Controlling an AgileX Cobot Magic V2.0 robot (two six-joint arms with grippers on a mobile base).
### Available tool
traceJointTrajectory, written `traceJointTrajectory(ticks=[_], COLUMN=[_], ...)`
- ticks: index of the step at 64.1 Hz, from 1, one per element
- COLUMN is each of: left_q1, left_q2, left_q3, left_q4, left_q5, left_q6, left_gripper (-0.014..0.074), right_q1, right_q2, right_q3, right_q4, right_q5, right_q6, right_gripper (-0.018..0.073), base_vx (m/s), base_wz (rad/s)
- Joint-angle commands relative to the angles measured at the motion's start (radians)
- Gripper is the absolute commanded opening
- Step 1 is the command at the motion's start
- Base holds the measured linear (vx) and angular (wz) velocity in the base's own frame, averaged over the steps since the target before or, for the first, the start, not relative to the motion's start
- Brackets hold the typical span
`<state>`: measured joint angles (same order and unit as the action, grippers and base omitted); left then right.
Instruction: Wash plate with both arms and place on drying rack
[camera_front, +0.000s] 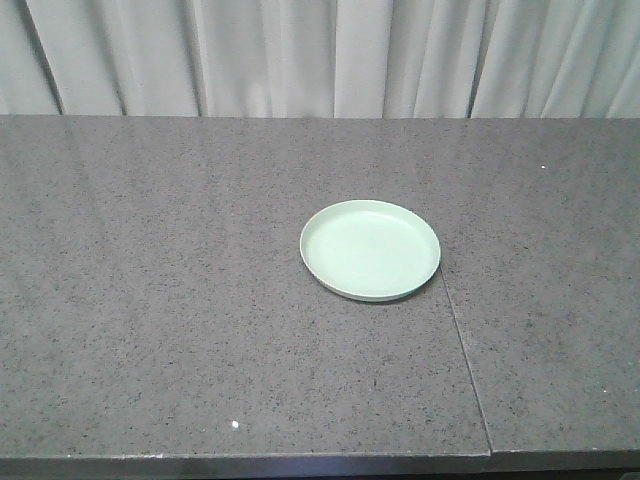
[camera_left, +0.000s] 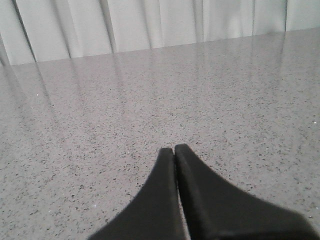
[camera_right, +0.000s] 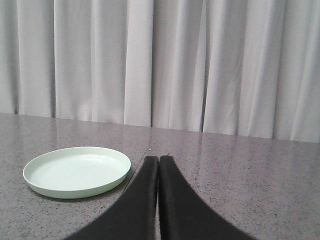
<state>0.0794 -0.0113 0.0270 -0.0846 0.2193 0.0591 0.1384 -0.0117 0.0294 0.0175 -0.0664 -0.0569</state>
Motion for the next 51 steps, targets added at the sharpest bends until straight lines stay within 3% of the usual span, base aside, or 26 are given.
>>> traceJointTrajectory(ticks=[1, 51], left_q1=[0.0, 0.0], left_q2=[-0.014, -0.014], left_q3=[-0.026, -0.026], left_q4=[-0.003, -0.003], left_q5=[-0.07, -0.07], left_q6=[-0.009, -0.009], left_gripper=[-0.0006, -0.0006], right_q1=[-0.003, -0.003], right_q2=[-0.004, -0.004], right_q3=[0.002, 0.002], right_q4=[-0.009, -0.009], right_q5=[-0.073, -0.073], right_q6=[0.0, 0.0], right_gripper=[-0.0004, -0.0004], base_vx=[0.0, 0.0], base_wz=[0.0, 0.0])
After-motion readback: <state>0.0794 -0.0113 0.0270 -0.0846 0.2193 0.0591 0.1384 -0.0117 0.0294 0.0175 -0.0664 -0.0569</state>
